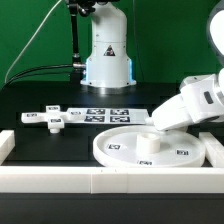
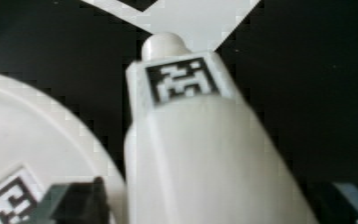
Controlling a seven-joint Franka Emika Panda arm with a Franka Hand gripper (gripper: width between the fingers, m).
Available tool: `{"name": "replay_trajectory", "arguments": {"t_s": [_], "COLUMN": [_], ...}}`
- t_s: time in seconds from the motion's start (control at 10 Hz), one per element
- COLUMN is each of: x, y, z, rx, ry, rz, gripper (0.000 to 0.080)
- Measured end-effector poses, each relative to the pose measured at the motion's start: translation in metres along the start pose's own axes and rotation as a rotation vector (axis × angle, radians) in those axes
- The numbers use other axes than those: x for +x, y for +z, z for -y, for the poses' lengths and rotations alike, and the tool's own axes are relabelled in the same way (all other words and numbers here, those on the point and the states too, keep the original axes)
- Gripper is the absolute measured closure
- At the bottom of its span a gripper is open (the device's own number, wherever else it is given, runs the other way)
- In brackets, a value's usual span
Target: Assemble round table
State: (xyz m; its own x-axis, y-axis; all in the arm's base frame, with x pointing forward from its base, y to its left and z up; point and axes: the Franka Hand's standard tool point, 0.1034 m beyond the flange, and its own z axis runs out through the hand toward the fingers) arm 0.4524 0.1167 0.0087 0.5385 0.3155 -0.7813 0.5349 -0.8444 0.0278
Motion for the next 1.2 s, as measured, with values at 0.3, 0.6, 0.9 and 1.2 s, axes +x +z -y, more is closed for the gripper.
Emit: {"name": "replay_trajectory", "arguments": {"t_s": [0.3,0.6,0.9,1.2], "x": [0.002,0.000,-0.016,-0.027], "y": [0.000,-0.010,-0.041,-0.054], "z": [0.000,-0.005,-0.019,-0.033], "rx": [0.000,0.001,0.013,0.041], "ry": [-0.002,-0.052,-0.112,-0.138], "rz": [-0.008,-0.012,-0.006,-0.029], "gripper": [0.0400,0.0407,0.0553,0.0792]}}
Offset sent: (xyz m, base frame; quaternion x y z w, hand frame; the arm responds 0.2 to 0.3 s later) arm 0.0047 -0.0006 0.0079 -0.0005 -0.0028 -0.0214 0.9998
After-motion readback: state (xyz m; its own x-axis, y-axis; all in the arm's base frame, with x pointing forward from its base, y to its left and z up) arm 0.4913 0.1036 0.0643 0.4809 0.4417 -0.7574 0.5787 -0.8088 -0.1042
